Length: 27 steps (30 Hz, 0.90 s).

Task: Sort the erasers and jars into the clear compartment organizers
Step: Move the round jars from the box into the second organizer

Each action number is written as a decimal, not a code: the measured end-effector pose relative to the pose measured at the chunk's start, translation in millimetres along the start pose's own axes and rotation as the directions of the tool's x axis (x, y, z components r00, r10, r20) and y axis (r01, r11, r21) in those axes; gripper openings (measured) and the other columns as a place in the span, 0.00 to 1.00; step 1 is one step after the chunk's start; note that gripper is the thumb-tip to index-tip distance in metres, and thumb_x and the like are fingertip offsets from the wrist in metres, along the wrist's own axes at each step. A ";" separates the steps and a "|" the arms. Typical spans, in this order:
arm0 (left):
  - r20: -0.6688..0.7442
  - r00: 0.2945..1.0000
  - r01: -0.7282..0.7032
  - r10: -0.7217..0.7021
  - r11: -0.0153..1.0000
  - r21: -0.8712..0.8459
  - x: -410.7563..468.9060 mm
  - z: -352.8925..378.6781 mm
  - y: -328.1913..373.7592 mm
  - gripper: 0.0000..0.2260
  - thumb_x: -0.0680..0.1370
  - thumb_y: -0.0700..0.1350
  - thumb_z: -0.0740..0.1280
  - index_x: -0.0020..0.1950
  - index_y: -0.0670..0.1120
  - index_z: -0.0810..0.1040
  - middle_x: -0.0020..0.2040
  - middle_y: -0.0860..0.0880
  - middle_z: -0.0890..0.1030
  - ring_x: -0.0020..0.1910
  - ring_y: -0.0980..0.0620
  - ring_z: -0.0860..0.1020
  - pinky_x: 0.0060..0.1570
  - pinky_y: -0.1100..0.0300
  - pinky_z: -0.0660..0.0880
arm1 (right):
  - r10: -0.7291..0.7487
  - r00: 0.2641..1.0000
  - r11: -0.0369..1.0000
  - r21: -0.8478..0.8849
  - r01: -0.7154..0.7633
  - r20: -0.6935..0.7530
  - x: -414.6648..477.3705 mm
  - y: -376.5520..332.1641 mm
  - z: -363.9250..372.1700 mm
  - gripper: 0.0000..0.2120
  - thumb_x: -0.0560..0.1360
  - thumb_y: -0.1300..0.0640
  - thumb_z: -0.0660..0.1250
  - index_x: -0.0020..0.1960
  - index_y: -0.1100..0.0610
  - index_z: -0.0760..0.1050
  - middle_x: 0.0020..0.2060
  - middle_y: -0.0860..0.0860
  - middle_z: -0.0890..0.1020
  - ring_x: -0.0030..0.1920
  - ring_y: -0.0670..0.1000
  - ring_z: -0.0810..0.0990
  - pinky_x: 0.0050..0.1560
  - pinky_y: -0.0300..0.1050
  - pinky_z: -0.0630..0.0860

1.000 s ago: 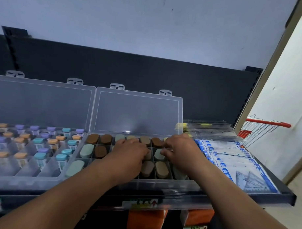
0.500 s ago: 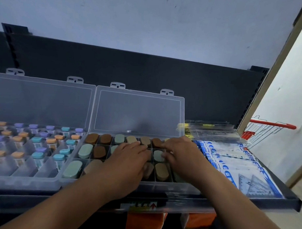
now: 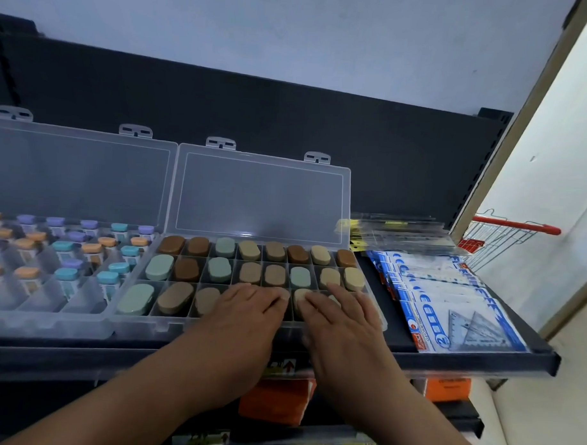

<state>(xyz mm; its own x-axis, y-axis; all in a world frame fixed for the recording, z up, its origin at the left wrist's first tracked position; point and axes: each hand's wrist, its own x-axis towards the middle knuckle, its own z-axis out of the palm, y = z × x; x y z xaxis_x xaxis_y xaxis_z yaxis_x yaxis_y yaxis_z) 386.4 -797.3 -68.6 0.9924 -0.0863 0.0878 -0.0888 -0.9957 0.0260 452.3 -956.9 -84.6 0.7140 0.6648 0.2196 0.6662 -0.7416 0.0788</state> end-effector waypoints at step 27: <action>-0.040 0.986 0.155 -0.159 0.984 -0.084 -24.9 14.4 -16.8 0.41 0.64 0.62 0.27 0.78 0.52 0.40 0.79 0.54 0.43 0.75 0.59 0.40 0.66 0.63 0.33 | 0.006 1.000 0.977 0.215 -0.007 0.002 -17.8 22.0 -0.5 0.26 0.82 0.47 0.52 0.78 0.51 0.54 0.77 0.45 0.56 0.77 0.45 0.51 0.74 0.39 0.44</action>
<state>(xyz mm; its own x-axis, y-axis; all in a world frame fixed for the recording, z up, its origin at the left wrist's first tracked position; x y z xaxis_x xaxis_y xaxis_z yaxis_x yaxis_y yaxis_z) 364.4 -778.9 -85.5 0.9897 0.0746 0.1219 0.0594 -0.9906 0.1234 454.2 -985.1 -86.3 0.7187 0.6602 0.2180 0.6921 -0.7094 -0.1332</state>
